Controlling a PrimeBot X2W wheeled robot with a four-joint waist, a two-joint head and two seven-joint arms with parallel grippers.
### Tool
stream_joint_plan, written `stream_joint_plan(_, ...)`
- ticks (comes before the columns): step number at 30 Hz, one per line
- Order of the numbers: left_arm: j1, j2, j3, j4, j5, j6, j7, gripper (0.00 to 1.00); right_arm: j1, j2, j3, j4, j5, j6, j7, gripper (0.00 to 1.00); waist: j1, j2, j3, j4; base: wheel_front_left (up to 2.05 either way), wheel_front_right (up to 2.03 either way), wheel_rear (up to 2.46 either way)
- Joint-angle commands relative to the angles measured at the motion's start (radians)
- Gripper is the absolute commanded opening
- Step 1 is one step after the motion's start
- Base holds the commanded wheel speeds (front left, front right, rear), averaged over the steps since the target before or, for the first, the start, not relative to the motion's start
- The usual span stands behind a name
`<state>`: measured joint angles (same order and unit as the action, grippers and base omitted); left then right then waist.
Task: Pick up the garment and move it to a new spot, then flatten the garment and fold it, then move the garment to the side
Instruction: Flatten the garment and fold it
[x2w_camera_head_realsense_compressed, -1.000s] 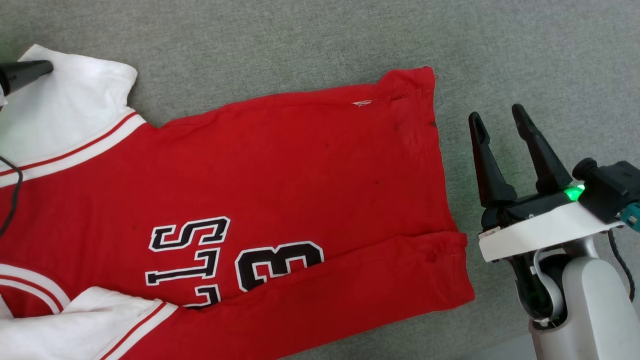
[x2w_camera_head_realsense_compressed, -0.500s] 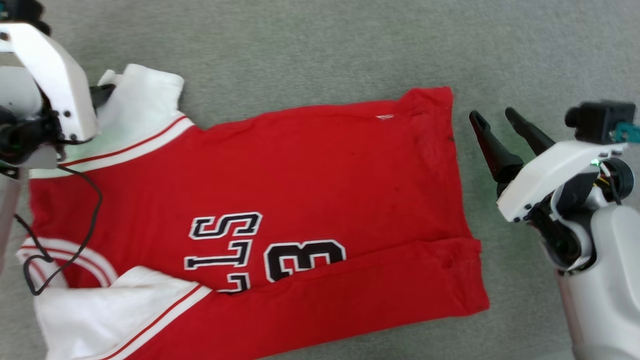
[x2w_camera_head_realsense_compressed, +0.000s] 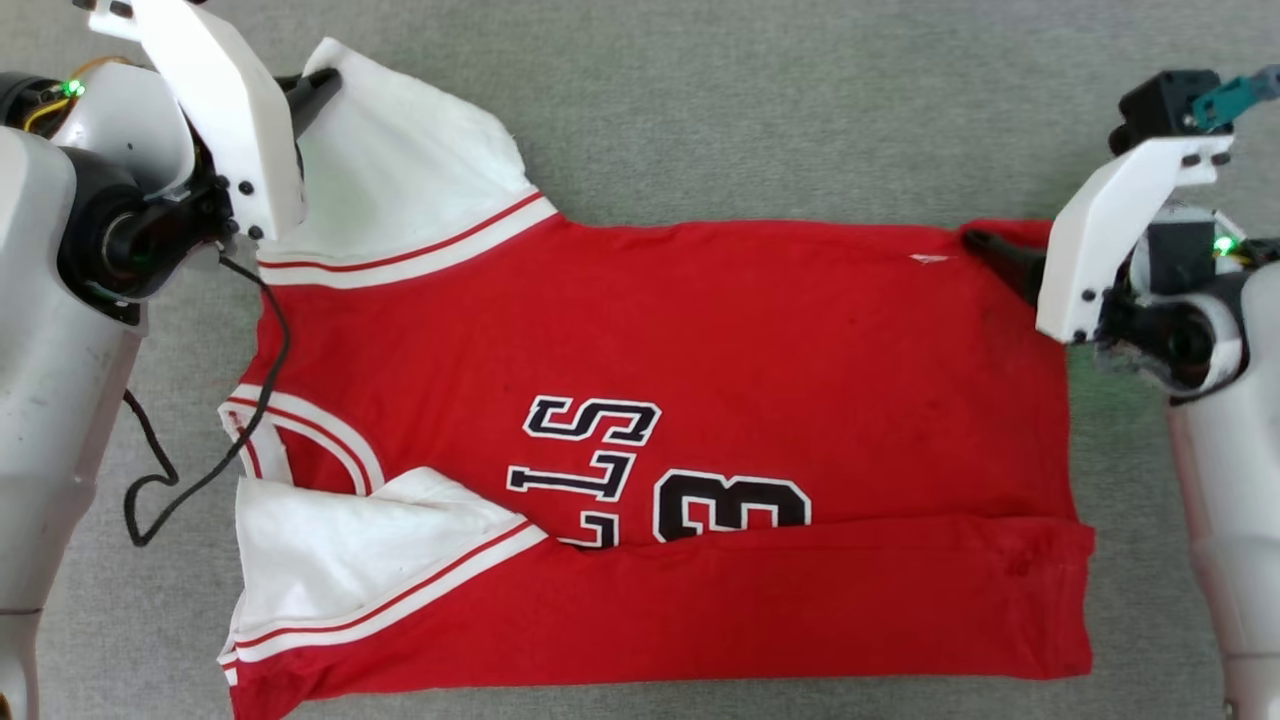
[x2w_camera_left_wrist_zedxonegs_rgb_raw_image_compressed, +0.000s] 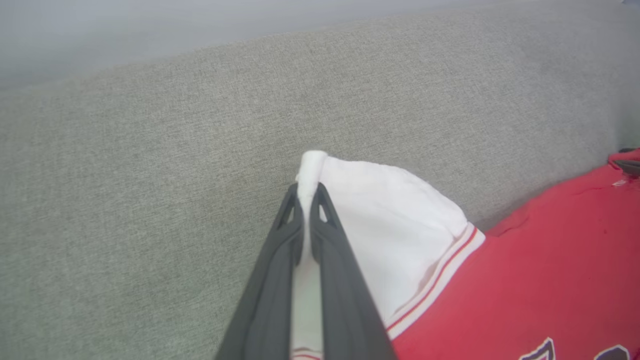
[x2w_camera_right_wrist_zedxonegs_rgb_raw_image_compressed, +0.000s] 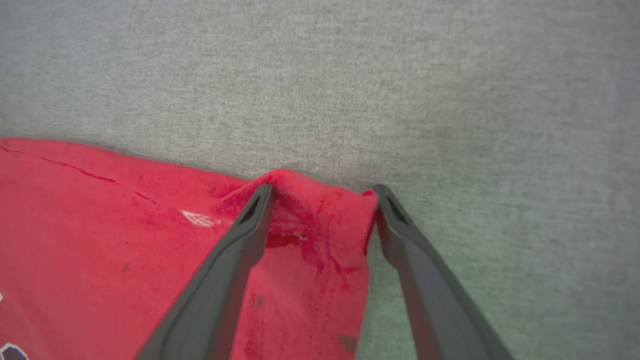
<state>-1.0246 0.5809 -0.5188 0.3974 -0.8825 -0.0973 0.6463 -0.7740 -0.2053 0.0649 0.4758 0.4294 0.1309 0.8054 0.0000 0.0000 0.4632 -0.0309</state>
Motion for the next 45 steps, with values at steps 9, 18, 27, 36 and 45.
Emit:
stream_joint_plan(9, 0.036, -0.006, -0.003, -0.032, -0.001, -0.003, -0.043, 0.00, -0.004, 0.056, -0.009, 0.135, -0.025, 0.000, 0.124, 0.00, 0.0000, 0.0000, 0.028, 0.039, 0.00, 0.00, 0.00)
stream_joint_plan(18, 0.157, -0.013, 0.037, -0.052, -0.024, 0.012, -0.180, 0.00, 0.018, -0.036, -0.011, -0.032, -0.049, -0.001, -0.028, 0.00, 0.0000, 0.0000, -0.090, 0.039, 0.00, 0.00, 0.00)
stream_joint_plan(27, 0.427, -0.026, 0.091, -0.141, -0.048, 0.106, -0.354, 0.00, 0.250, -0.051, -0.053, -0.178, -0.024, -0.001, -0.083, 0.00, 0.0000, 0.0000, -0.254, 0.055, 0.00, 0.00, 0.00)
stream_joint_plan(36, 0.798, -0.052, 0.110, -0.237, -0.109, 0.209, -0.455, 0.00, 0.519, -0.013, -0.095, -0.228, 0.007, -0.001, -0.122, 0.00, 0.0000, 0.0000, -0.357, 0.066, 0.00, 0.00, 0.00)
stream_joint_plan(45, 0.967, -0.113, 0.084, -0.149, -0.133, 0.210, -0.522, 1.00, 0.686, 0.045, -0.094, -0.166, 0.029, -0.001, -0.163, 1.00, 0.0000, 0.0000, -0.382, 0.053, 0.00, 0.00, 0.00)
